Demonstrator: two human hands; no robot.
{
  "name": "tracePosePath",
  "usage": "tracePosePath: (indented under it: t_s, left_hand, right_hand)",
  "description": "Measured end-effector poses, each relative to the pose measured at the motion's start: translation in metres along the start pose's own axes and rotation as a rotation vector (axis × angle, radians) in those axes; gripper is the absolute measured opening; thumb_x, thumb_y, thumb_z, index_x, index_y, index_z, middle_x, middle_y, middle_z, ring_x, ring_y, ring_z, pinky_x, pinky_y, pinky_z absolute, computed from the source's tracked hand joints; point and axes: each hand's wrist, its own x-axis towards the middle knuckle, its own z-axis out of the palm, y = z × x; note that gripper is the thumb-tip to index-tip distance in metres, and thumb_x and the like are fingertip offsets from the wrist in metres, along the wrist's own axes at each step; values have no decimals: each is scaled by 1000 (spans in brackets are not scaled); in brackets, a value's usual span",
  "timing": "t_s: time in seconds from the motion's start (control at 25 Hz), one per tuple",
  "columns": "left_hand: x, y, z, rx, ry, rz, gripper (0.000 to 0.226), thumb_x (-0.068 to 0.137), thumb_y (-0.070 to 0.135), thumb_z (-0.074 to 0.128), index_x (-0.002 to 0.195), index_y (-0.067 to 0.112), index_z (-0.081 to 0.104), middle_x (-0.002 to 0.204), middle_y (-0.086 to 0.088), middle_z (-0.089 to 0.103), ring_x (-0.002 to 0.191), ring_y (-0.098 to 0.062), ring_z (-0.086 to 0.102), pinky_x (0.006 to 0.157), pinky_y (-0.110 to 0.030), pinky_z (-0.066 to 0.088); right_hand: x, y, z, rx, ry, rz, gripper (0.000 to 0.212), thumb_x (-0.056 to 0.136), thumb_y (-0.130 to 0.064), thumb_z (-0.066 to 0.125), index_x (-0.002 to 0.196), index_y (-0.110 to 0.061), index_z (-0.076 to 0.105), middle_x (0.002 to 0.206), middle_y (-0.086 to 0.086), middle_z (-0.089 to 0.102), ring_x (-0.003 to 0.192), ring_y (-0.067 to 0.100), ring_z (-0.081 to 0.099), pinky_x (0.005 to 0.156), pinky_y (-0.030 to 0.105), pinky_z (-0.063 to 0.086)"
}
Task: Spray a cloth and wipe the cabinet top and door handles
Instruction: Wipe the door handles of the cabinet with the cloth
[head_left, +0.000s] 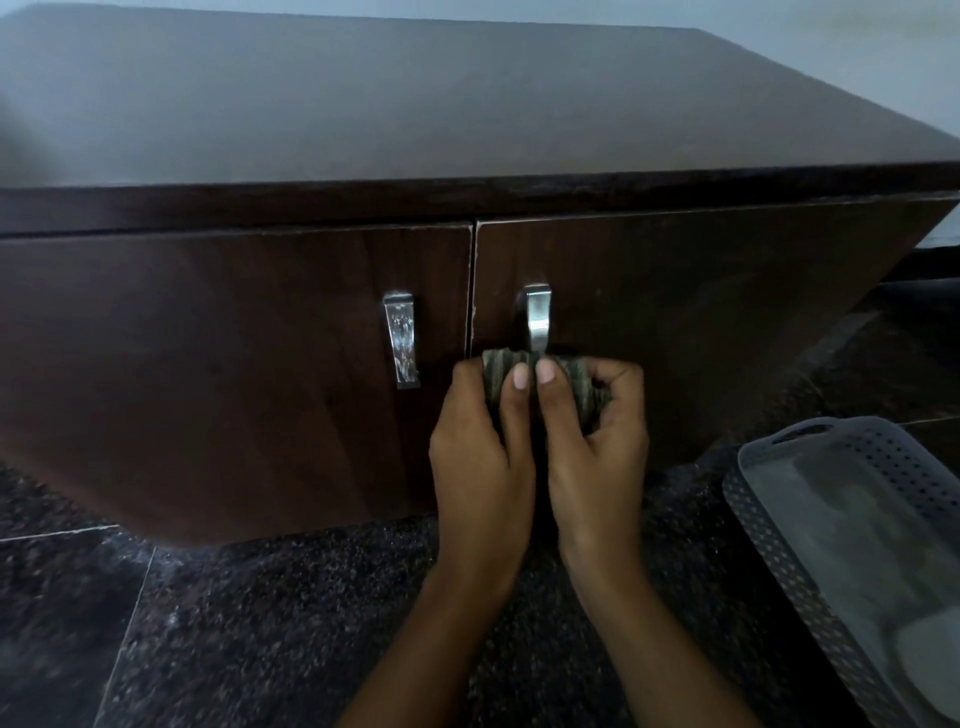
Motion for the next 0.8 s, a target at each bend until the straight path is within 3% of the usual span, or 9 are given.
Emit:
tracePosePath:
  t_s: [0.16,0.32,0.44,0.56,0.72,0.8]
  left_hand:
    - [-2,-16,5,13,15,-38,13,94,29,48,83,36,47,75,13,59,68,3,57,60,-8,45]
    - [3,-18,6,101,42,-71,10,93,29,50,84,25,50,66,13,55,56,3,53,51,-7,40]
    - [-4,-9,4,108,73,-54,10,93,29,51,84,25,52,66,13,56,56,0,54,52,-8,40]
    - [-2,13,1,15,127,61,9,92,32,51,85,27,53,67,15,57,61,3,56,55,-2,39]
    - [16,31,2,60,153,75,16,91,33,54,79,23,54,60,15,53,53,3,50,50,-4,34]
    - [20,31,2,70,155,34,20,91,34,53,79,19,57,59,13,52,50,1,47,49,-9,34]
  right_hand:
    - [1,19,4,-10,4,61,9,86,-22,61,87,-25,52,75,-13,61,68,-8,62,56,5,45]
    - [8,21,5,-103,1,120,12,85,-23,63,90,-16,54,72,-10,62,59,-9,59,50,5,44]
    - [2,8,2,-119,34,111,10,83,-27,64,85,-24,55,67,-12,64,58,-7,60,49,7,45]
    - [0,-21,-1,-78,53,-3,14,82,-29,65,79,-33,53,72,-25,65,60,-8,61,48,6,45]
    - [28,-51,-3,-193,23,45,13,78,-29,70,77,-24,57,58,-9,62,50,-8,57,40,6,40]
    - [37,-55,-2,-250,-12,73,15,78,-27,70,77,-20,58,56,-10,57,43,-9,54,35,4,34]
